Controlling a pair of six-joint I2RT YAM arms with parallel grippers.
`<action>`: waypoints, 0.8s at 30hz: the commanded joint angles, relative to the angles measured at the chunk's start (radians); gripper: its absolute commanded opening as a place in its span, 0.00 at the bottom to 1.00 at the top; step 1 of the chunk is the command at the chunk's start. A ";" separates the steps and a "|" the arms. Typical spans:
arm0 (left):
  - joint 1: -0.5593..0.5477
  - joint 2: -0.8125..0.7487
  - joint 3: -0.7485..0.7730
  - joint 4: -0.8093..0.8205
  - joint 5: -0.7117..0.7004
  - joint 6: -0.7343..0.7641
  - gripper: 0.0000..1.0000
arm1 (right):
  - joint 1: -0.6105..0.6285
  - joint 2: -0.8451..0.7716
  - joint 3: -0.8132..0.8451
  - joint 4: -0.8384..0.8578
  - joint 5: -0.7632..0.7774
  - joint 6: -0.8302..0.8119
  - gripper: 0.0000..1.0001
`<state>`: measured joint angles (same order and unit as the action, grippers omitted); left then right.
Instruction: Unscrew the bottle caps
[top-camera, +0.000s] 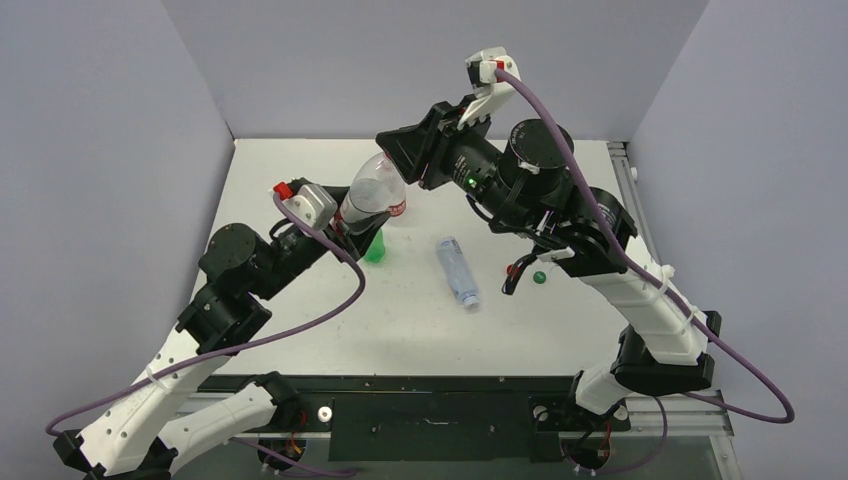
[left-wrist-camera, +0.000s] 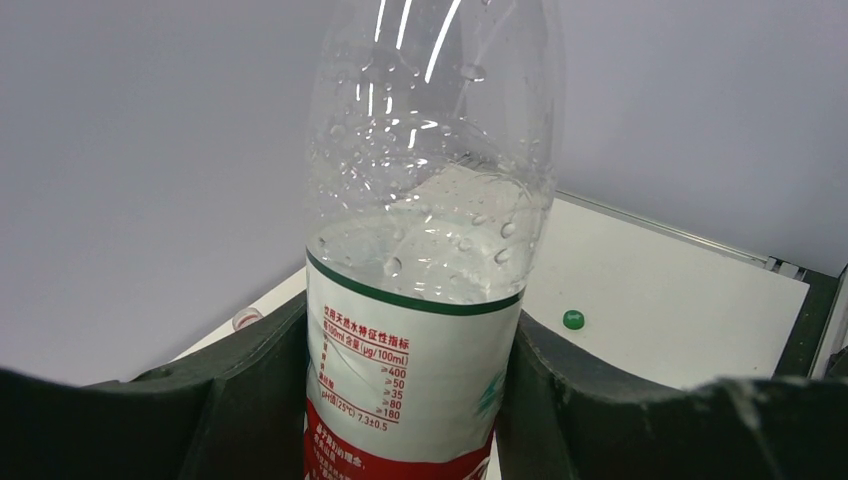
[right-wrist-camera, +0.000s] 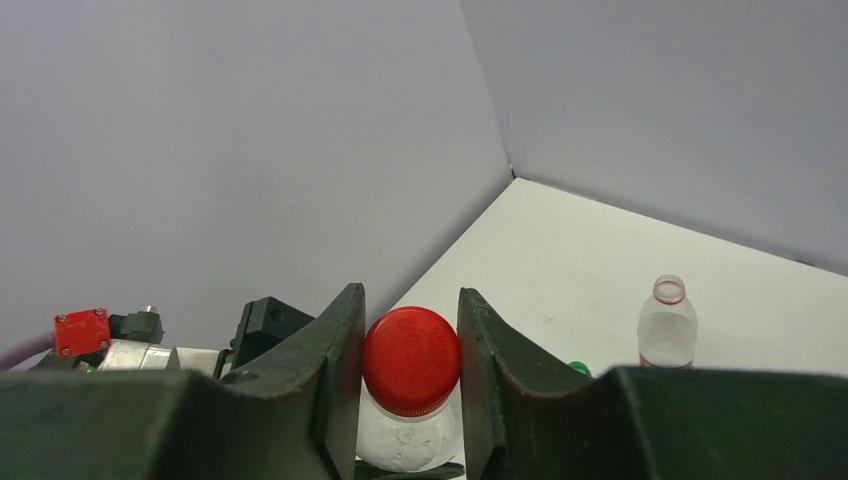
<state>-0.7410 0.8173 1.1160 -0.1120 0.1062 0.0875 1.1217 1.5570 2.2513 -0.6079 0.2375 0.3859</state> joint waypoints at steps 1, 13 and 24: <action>-0.005 0.002 0.010 0.054 -0.012 -0.013 0.16 | -0.007 -0.021 -0.012 0.021 -0.031 0.016 0.13; -0.003 -0.041 0.033 0.165 0.409 -0.296 0.13 | -0.068 -0.120 -0.073 0.070 -0.590 -0.137 0.00; -0.001 -0.008 0.084 0.133 0.596 -0.394 0.04 | -0.080 -0.195 -0.135 0.096 -0.765 -0.137 0.00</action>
<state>-0.7403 0.8089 1.1587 -0.0402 0.6621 -0.3023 1.0489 1.3712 2.1258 -0.5259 -0.4679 0.2527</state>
